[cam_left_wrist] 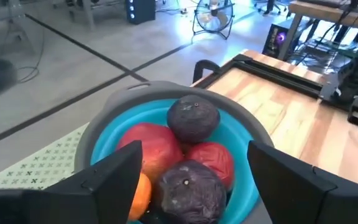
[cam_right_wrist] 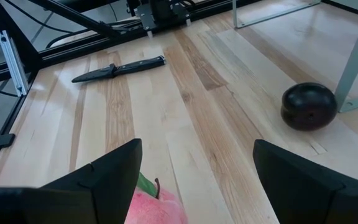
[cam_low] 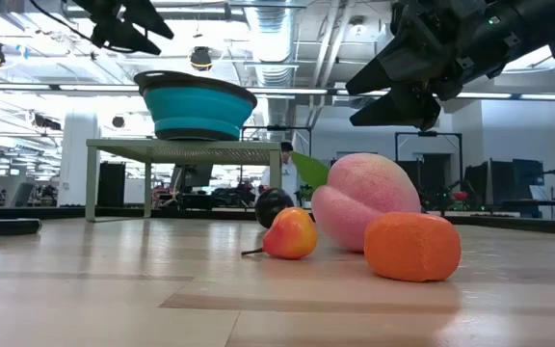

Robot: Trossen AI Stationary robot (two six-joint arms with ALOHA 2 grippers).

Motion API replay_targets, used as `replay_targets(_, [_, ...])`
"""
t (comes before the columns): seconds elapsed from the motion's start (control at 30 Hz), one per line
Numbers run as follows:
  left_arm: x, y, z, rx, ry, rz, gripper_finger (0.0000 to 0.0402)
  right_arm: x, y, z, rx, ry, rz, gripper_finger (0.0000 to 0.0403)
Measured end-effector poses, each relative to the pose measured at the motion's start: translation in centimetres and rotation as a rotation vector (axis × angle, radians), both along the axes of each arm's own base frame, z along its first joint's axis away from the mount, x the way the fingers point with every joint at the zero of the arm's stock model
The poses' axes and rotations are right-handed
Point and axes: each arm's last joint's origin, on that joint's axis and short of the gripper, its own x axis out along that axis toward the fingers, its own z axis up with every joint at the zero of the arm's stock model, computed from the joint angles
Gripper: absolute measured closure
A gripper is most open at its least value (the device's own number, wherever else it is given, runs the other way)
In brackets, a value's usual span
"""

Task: Pick & Place Fruit
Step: Put the pink peach into the blue strainer bowl on the shelf

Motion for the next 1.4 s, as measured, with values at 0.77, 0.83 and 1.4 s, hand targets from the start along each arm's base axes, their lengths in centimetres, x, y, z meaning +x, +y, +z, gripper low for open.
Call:
replay_targets(0.77, [11.0,-16.7,-9.5,-0.034,0.238,-0.686,0.0178,1.9,1.1,-0.6,0.149,0.181,0.244,0.0092])
replay_targets(0.83, [11.6,-17.5,-10.9,-0.066,0.254,-0.678,0.0181,2.8,0.4,-0.7,0.176,0.193,0.253,0.0082])
replay_targets(1.4, [13.0,-18.4,-13.9,-0.090,0.274,-0.614,0.0199,5.8,-4.6,2.1,0.256,0.467,0.305,0.0026])
